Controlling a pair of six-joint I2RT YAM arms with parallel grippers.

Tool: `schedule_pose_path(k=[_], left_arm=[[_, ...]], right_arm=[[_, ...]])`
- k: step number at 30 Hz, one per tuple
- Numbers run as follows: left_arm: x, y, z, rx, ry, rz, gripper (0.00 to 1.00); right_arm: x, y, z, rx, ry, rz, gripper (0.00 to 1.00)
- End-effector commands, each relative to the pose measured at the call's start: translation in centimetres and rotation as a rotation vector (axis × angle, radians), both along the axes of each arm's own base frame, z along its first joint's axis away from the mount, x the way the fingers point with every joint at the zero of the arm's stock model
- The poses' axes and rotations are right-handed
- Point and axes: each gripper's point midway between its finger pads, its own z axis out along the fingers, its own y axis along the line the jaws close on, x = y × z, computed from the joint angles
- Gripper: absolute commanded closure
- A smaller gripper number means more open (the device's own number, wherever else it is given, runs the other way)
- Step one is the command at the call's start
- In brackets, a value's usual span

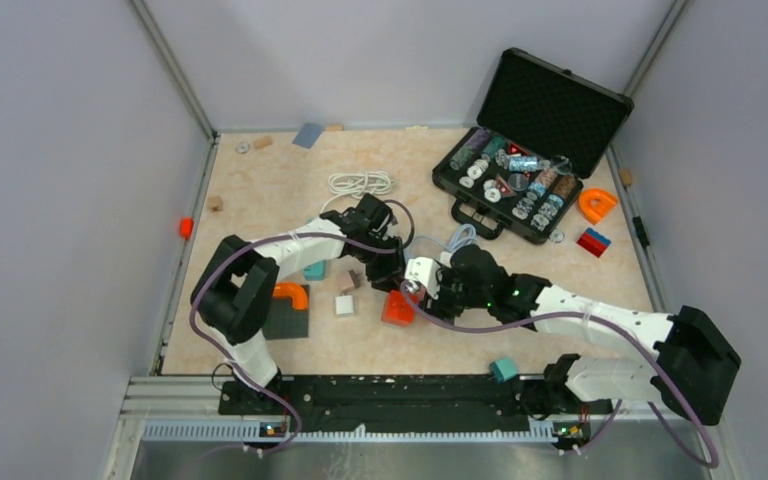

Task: Insert the plug
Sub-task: Insert the plug into the socket.

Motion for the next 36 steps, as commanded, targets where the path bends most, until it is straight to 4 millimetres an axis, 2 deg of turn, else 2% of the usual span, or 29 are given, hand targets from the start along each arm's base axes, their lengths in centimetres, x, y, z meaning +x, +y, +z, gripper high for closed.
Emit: schedule_pose_path(k=[1,7,14,20,25,27,31,34,35,36], left_arm=[[1.5,0.7,-3.0,0.098,-0.053,0.017,0.61],[2.0,0.6,-2.9,0.092,-0.054,0.029,0.62],[2.8,1.0,-2.7,0.089,-0.054,0.05,0.62],[3.4,1.6,-2.7,0.117,-0.06,0.054,0.63],[3.6,1.6,-2.7,0.125,-0.063,0.043,0.63],[3.6,1.6,-2.7,0.126,-0.064,0.044,0.63],[3.5,1.8,-2.7,0.133,-0.059,0.04,0.62],[3.4,2.0,-2.8,0.141,-0.059,0.034,0.62],[3.4,2.0,-2.8,0.144,-0.059,0.033,0.62],[3.3,2.1,-2.9,0.147,-0.056,0.032,0.62]], right_arm=[[-2.8,-7.7,-8.7,-0.42,0.141,-0.088,1.0],[-3.6,-8.1,-9.3,-0.442,0.171,-0.092,1.0],[-3.9,-8.1,-8.4,-0.41,0.165,-0.089,1.0],[-3.6,-6.6,-7.4,-0.331,0.13,-0.053,1.0],[-3.0,-6.2,-7.2,-0.328,0.112,-0.061,0.99],[-2.7,-6.0,-6.9,-0.321,0.102,-0.056,0.92],[-1.7,-4.9,-5.4,-0.278,0.052,-0.047,0.65],[-0.8,-3.8,-3.7,-0.232,0.015,-0.049,0.55],[-0.5,-3.4,-3.0,-0.215,0.002,-0.052,0.47],[-0.1,-3.1,-2.1,-0.196,-0.012,-0.067,0.16]])
